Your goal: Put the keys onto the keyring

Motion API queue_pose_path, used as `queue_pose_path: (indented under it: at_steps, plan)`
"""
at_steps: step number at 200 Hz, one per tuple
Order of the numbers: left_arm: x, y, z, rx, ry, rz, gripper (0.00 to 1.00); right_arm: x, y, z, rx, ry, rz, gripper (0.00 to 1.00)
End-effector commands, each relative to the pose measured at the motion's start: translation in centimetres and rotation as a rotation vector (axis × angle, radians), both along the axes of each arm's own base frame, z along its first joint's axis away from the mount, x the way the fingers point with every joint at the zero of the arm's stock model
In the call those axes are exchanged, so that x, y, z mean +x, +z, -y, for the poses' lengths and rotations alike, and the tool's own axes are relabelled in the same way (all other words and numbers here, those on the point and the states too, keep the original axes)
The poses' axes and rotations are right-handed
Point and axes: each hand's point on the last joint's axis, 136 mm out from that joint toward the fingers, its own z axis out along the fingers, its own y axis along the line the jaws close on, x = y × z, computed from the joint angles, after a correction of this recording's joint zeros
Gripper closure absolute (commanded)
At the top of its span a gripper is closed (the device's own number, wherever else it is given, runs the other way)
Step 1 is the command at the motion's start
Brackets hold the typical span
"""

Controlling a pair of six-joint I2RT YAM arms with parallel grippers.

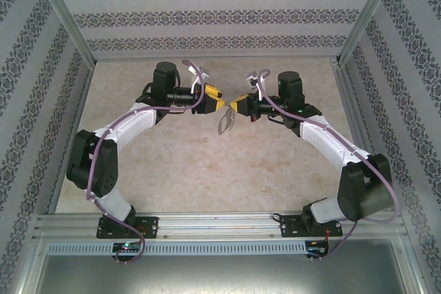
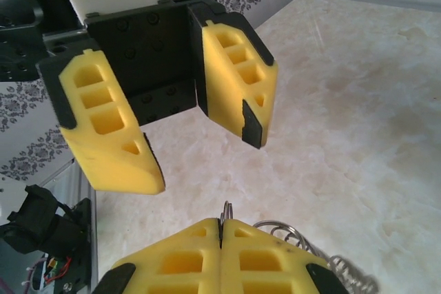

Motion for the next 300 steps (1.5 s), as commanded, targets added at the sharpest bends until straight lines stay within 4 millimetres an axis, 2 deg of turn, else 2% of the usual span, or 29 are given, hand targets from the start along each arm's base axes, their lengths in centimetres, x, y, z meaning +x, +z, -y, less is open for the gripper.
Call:
queue_pose_path:
  at_steps: [1,169,209,227,254,274,283,291,300]
  plan:
    - [-0.2,1.0,-0.1,-0.029,-0.049,-0.013,0.51,0.3,2.2,-0.3,0.047,0.038,0.059,1.0]
    - [-1.3,1.6,2.3,-0.076,-0.152,-0.033,0.58,0.2,2.8,-0.5,0.072,0.045,0.069,1.0]
    - [-1.7,1.5,2.4,-0.079,-0.169,-0.036,0.79,0.4,2.6,-0.4,0.067,0.038,0.067,1.0]
    - [-1.7,1.5,2.4,-0.085,-0.167,-0.029,0.84,0.5,2.5,-0.3,0.067,0.035,0.066,1.0]
    - [-1.8,1.9,2.4,-0.107,-0.172,-0.021,1.0,0.5,2.5,-0.2,0.069,0.03,0.064,1.0]
    - [-1.8,2.4,2.4,-0.133,-0.172,-0.006,1.0,0.4,2.8,0.0,0.077,0.023,0.069,1.0]
    - [-1.8,2.6,2.3,-0.148,-0.166,0.003,1.0,0.3,3.0,0.2,0.081,0.013,0.076,0.89]
    - [-1.7,2.9,2.3,-0.163,-0.153,0.02,1.0,0.3,3.3,0.4,0.084,-0.002,0.082,0.71]
    - [-1.6,3.2,2.2,-0.176,-0.138,0.035,1.0,0.3,3.4,0.8,0.09,-0.018,0.088,0.6]
